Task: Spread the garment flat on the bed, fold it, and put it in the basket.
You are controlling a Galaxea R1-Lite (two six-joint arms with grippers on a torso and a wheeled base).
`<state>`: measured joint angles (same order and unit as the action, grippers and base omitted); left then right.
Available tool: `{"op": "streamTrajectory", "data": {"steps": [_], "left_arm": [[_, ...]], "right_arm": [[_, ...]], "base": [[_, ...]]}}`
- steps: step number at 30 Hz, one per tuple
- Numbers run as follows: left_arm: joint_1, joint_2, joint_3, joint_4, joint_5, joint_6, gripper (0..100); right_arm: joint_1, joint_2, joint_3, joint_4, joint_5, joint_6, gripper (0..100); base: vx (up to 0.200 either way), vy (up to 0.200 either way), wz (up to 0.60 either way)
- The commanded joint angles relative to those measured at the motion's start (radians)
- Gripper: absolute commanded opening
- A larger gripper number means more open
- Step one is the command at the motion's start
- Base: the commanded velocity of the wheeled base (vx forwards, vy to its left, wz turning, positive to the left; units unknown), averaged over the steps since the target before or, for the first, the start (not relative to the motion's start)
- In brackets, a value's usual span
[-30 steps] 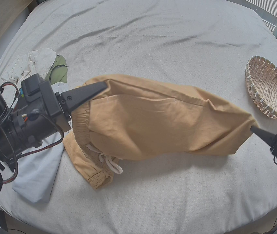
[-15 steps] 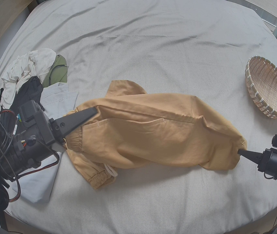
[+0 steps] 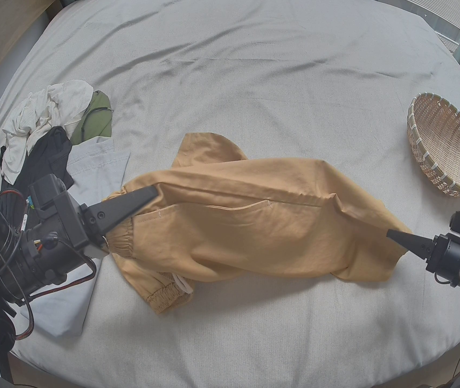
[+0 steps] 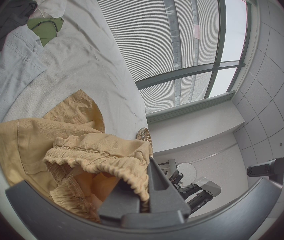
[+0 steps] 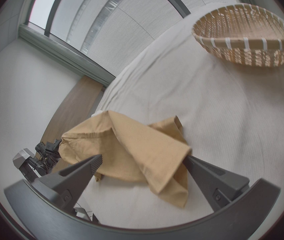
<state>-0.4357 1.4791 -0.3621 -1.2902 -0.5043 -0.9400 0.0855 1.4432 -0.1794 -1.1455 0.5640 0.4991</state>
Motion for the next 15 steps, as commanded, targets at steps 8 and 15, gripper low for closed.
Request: {"op": "streamTrajectory", "data": {"steps": [8, 15], "left_arm": [[-0.003, 0.009, -0.043, 0.000, -0.002, -0.025, 0], [-0.003, 0.009, -0.066, 0.000, -0.002, -0.046, 0]], "right_arm": [[0.079, 0.082, 0.011, -0.125, 0.000, 0.070, 100], [0.091, 0.080, 0.011, -0.137, 0.000, 0.068, 100]], "base": [[0.000, 0.000, 0.00], [0.000, 0.000, 0.00]]}}
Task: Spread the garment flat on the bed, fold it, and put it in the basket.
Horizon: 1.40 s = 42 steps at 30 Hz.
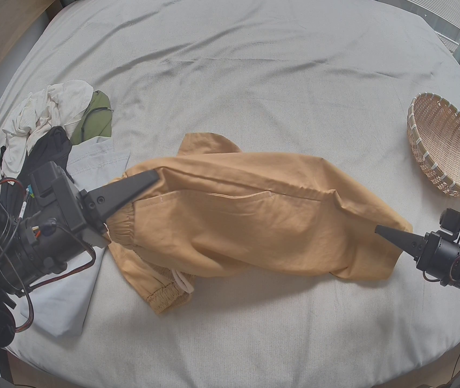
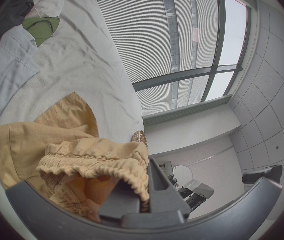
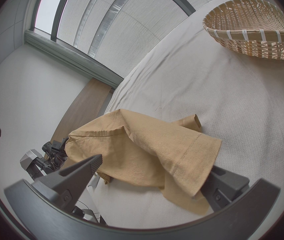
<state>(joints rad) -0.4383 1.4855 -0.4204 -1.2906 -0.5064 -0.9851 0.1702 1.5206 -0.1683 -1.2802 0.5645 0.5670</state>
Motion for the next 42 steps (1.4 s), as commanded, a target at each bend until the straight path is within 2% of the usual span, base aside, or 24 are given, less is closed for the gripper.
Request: {"op": "streamTrajectory", "data": {"steps": [1, 5, 19, 20, 36, 38, 42], "left_arm": [[0.000, 0.002, -0.009, 0.001, 0.000, -0.001, 0], [-0.003, 0.002, -0.006, -0.001, 0.000, -0.001, 0], [-0.003, 0.009, -0.023, 0.001, 0.000, -0.003, 0], [-0.003, 0.010, -0.024, 0.001, 0.000, -0.003, 0], [-0.003, 0.012, -0.037, -0.004, 0.002, 0.000, 0], [-0.005, 0.007, -0.034, -0.022, 0.003, 0.005, 0], [-0.019, -0.018, -0.004, -0.157, -0.001, 0.003, 0]], "right_arm": [[0.008, 0.003, 0.001, -0.030, 0.000, 0.002, 100], [0.015, 0.007, 0.003, -0.068, 0.000, 0.002, 100], [0.020, 0.010, 0.032, -0.071, 0.002, -0.004, 100], [0.022, 0.010, 0.030, -0.073, 0.002, -0.006, 0], [0.020, 0.013, 0.024, -0.074, 0.000, -0.006, 0], [0.020, 0.003, 0.024, -0.074, 0.000, -0.004, 0], [0.023, -0.146, 0.020, -0.097, -0.003, 0.028, 0]], "base": [[0.000, 0.000, 0.00], [0.000, 0.000, 0.00], [0.000, 0.000, 0.00], [0.000, 0.000, 0.00], [0.000, 0.000, 0.00], [0.000, 0.000, 0.00], [0.000, 0.000, 0.00]]}}
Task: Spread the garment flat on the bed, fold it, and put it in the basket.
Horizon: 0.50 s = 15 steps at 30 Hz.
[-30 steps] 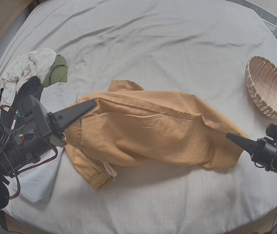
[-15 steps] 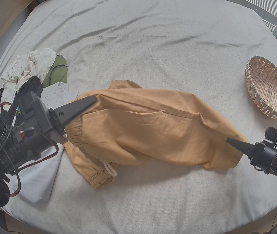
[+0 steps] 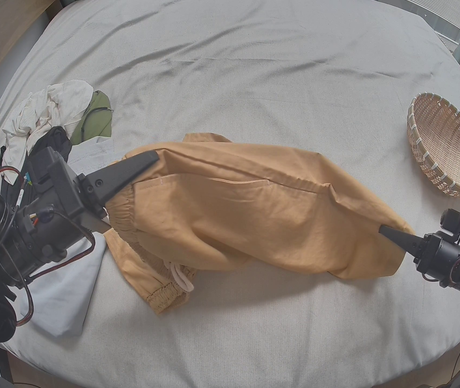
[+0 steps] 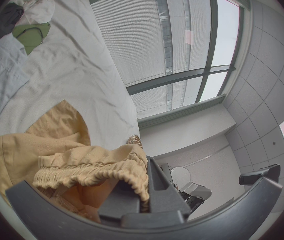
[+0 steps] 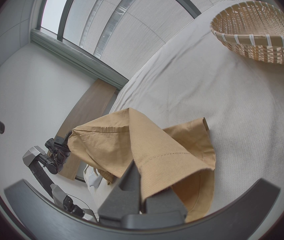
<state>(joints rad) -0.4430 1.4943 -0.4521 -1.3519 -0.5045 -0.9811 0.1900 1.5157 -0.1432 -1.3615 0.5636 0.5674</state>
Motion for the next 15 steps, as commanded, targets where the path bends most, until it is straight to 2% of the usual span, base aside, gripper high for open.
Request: {"op": "streamTrajectory", "data": {"steps": [1, 5, 8, 11, 14, 15], "left_arm": [[-0.020, -0.032, 0.035, -0.108, -0.002, 0.001, 0], [-0.031, -0.071, 0.033, -0.128, -0.002, 0.033, 0], [-0.034, -0.097, 0.003, -0.128, -0.009, 0.076, 0], [-0.036, -0.120, -0.017, -0.125, -0.051, 0.127, 0], [-0.036, -0.124, -0.036, -0.121, -0.052, 0.171, 0], [-0.036, -0.127, -0.059, -0.113, -0.049, 0.209, 0]], "right_arm": [[0.003, -0.167, -0.012, -0.016, -0.004, 0.040, 0], [-0.001, -0.284, -0.062, 0.002, -0.016, 0.097, 0], [-0.046, -0.356, -0.154, 0.085, -0.016, 0.131, 0], [-0.109, -0.434, -0.266, 0.257, -0.014, 0.138, 0], [-0.121, -0.473, -0.329, 0.331, -0.014, 0.141, 0], [-0.124, -0.523, -0.412, 0.410, -0.014, 0.150, 0]], "base": [[0.000, 0.000, 0.00], [0.000, 0.000, 0.00], [0.000, 0.000, 0.00], [0.000, 0.000, 0.00], [0.000, 0.000, 0.00], [0.000, 0.000, 0.00]]}}
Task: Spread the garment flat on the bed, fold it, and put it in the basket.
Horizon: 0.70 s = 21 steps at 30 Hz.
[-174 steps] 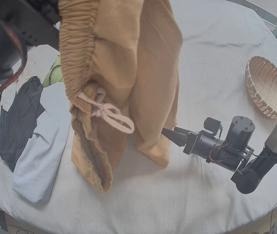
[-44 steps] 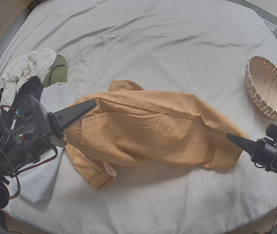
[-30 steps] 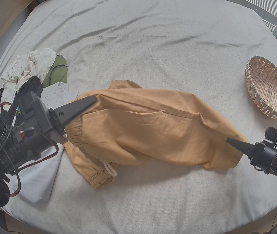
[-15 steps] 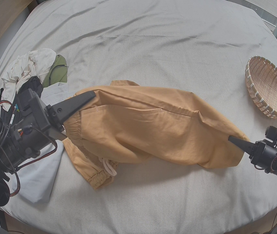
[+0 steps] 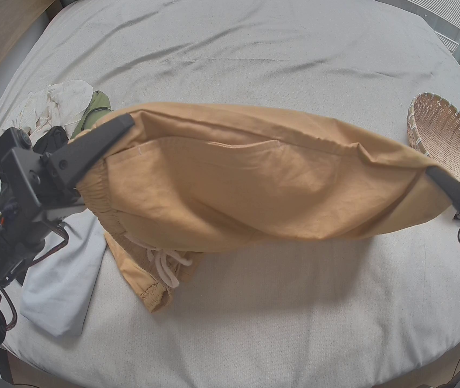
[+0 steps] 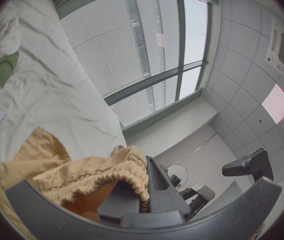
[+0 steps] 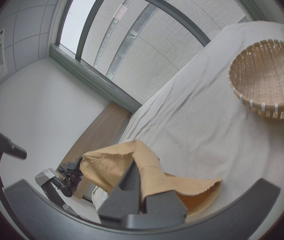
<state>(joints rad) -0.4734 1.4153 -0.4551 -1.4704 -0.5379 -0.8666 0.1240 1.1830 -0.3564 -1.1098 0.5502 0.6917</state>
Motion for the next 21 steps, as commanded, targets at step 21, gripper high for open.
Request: {"op": "streamTrajectory", "data": {"steps": [21], "left_arm": [[-0.005, -0.386, -0.393, 0.642, -0.017, 0.092, 0]], "right_arm": [[-0.060, -0.313, -0.862, 0.737, 0.019, 0.028, 0]], "base": [[0.000, 0.000, 0.00]]}}
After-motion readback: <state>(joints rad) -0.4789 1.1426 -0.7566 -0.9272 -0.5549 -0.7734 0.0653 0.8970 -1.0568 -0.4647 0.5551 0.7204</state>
